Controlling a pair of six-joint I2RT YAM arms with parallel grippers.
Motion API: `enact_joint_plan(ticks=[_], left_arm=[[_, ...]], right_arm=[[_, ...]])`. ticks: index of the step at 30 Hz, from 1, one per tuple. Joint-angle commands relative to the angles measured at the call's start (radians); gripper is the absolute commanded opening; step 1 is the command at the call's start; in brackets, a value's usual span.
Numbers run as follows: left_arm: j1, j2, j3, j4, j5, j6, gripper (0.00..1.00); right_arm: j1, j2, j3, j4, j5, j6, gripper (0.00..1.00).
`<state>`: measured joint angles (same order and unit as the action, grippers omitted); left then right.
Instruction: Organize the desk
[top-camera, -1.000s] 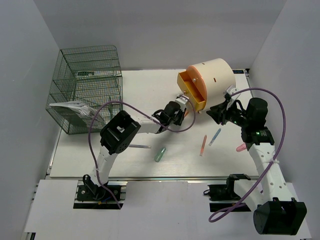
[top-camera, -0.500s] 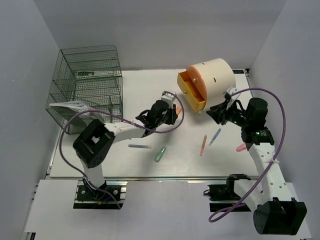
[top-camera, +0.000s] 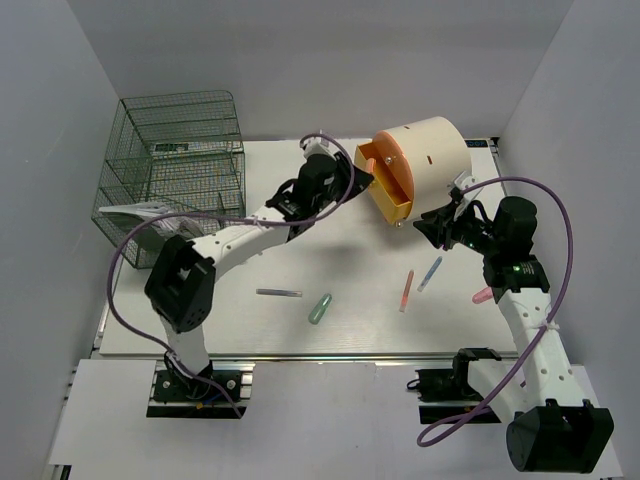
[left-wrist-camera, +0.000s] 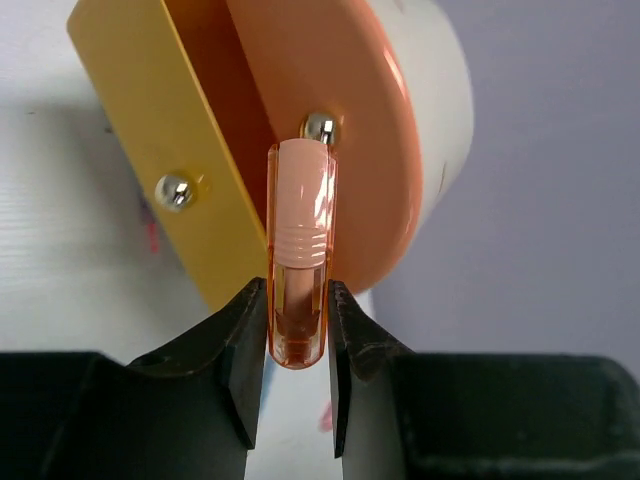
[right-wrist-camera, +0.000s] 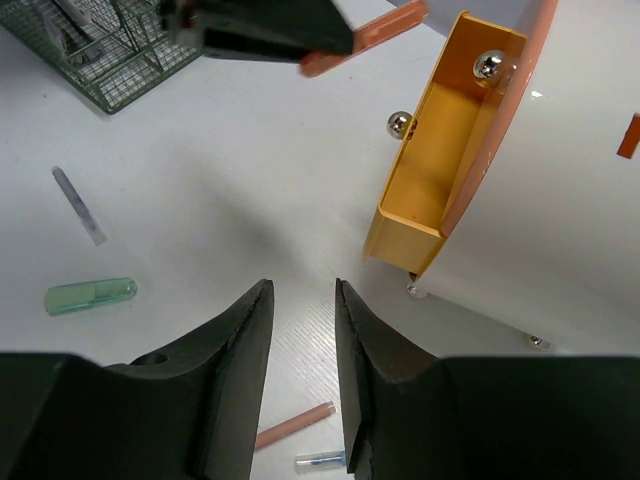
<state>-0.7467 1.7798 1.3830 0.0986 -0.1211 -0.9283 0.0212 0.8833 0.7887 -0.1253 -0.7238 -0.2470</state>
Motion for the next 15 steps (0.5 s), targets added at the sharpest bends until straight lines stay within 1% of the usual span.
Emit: enact_joint_plan(ticks=[1, 2, 3, 6, 9, 11, 14, 15], left_arm=[[0.041, 0.076, 0.126, -0.079, 0.02, -0.26, 0.0], [0.041, 0.093, 0.137, -0.063, 0.035, -0.32, 0.0], [0.05, 0.105, 0.146, -0.009, 0.061, -0.351, 0.0], [0.06, 0.154, 0.154, 0.085, 0.08, -0.452, 0.0], [0.069, 0.219, 0.224, 0.075, 0.096, -0.517, 0.0], [0.078, 0.254, 0.257, 0.098, 0.107, -0.555, 0.0], [0.078, 0.286, 0.295, 0.124, 0.12, -0.581, 0.0], [0.078, 0.305, 0.304, 0.122, 0.153, -0.586, 0.0]], right_arm=[[-0.006, -0.021, 0.003, 0.019, 0.0, -0.008, 0.37], [-0.004, -0.024, 0.001, 0.019, 0.001, -0.008, 0.37], [-0.006, -0.024, 0.001, 0.019, 0.0, -0.008, 0.37], [-0.001, -0.026, 0.0, 0.019, 0.001, -0.008, 0.37], [-0.004, -0.026, 0.0, 0.019, 0.003, -0.009, 0.37], [-0.003, -0.029, 0.0, 0.019, 0.003, -0.009, 0.37], [-0.006, -0.029, 0.0, 0.019, -0.002, -0.009, 0.37], [-0.004, -0.029, 0.001, 0.019, -0.002, -0.009, 0.37]])
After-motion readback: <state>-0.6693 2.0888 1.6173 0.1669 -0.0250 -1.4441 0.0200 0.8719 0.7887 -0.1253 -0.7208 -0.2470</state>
